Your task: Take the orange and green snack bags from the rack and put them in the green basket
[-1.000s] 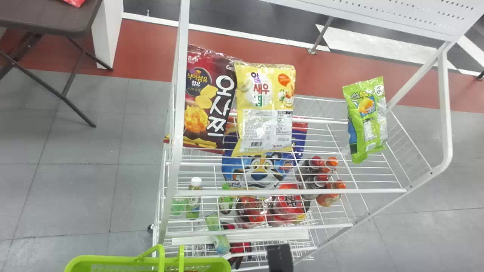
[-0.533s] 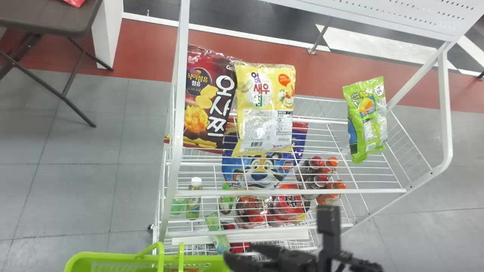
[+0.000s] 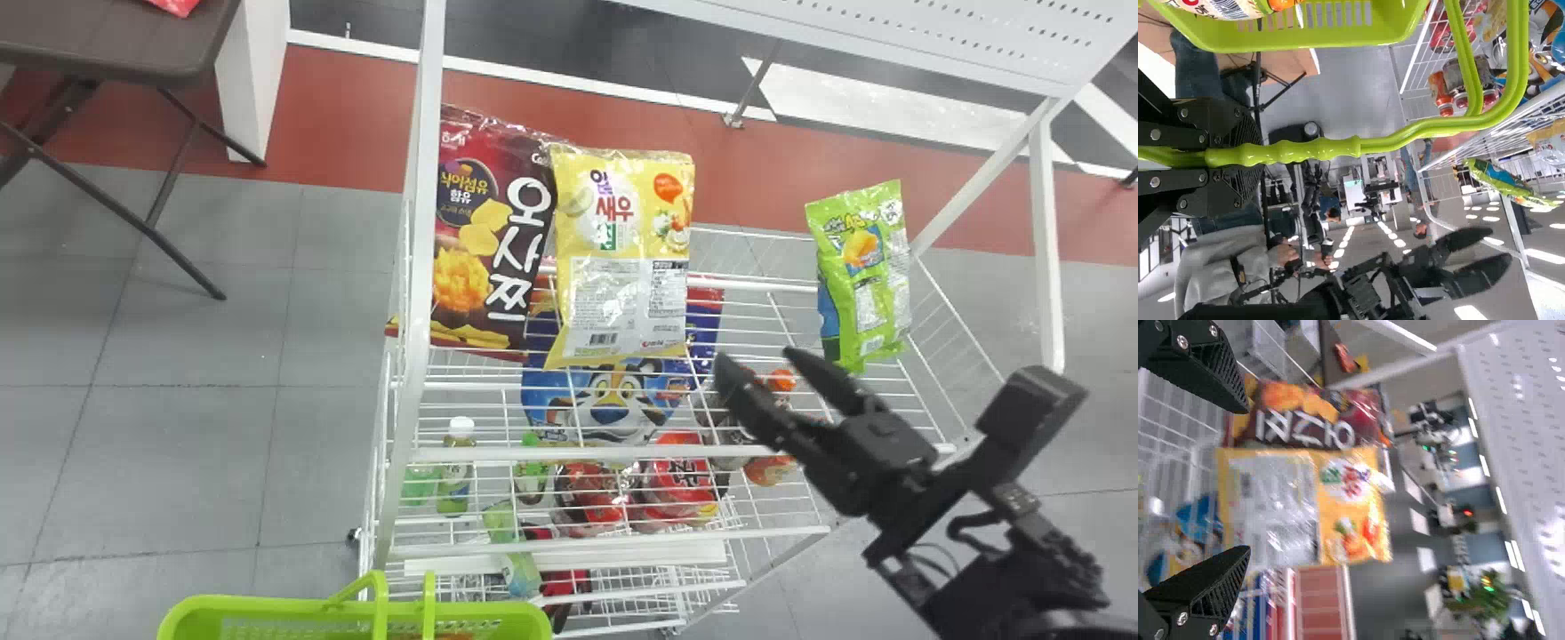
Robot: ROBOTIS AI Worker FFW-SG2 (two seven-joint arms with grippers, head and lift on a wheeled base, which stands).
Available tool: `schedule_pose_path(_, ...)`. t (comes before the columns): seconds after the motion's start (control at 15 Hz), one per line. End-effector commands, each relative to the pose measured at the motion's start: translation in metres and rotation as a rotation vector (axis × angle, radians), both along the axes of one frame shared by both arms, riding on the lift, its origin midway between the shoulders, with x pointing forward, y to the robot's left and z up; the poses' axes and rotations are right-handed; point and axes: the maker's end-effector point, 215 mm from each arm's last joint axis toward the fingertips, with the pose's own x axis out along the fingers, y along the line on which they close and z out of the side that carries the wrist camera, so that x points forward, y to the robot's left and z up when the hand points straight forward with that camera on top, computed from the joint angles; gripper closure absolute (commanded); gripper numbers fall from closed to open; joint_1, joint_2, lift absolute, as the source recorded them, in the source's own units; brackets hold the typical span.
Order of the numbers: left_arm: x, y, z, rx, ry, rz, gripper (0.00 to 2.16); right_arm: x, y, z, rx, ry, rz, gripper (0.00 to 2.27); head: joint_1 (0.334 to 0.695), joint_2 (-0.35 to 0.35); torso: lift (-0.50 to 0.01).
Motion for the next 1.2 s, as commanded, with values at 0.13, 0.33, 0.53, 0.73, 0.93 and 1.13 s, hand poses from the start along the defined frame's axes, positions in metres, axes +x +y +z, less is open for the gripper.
schedule_pose_path(0.13,-0.004,0.001,-0.001,0.002,0.004,-0.003,2.13,0.025,-0.079,0.011,-0.035,-0.089,-0.146,0.09,0.695,-0.350,0.000)
schedule_pose_path(0.33,-0.005,0.000,-0.001,0.004,0.006,-0.011,2.13,0.040,-0.130,0.015,-0.043,-0.109,-0.232,0.09,0.695,-0.350,0.000)
schedule_pose_path(0.53,-0.005,0.000,-0.002,0.008,0.006,-0.013,2.13,0.059,-0.175,0.006,-0.096,-0.077,-0.306,0.09,0.695,-0.350,0.000)
schedule_pose_path(0.73,-0.005,-0.001,-0.002,0.008,0.006,-0.015,2.13,0.084,-0.208,-0.008,-0.130,-0.054,-0.355,0.09,0.695,-0.350,0.000)
schedule_pose_path(0.93,-0.006,-0.002,-0.002,0.011,0.012,-0.019,2.13,0.108,-0.233,-0.020,-0.201,-0.036,-0.373,0.09,0.695,-0.350,0.000)
schedule_pose_path(1.13,-0.007,-0.001,-0.001,0.016,0.014,-0.022,2.13,0.129,-0.252,-0.022,-0.227,-0.035,-0.379,0.09,0.695,-0.350,0.000)
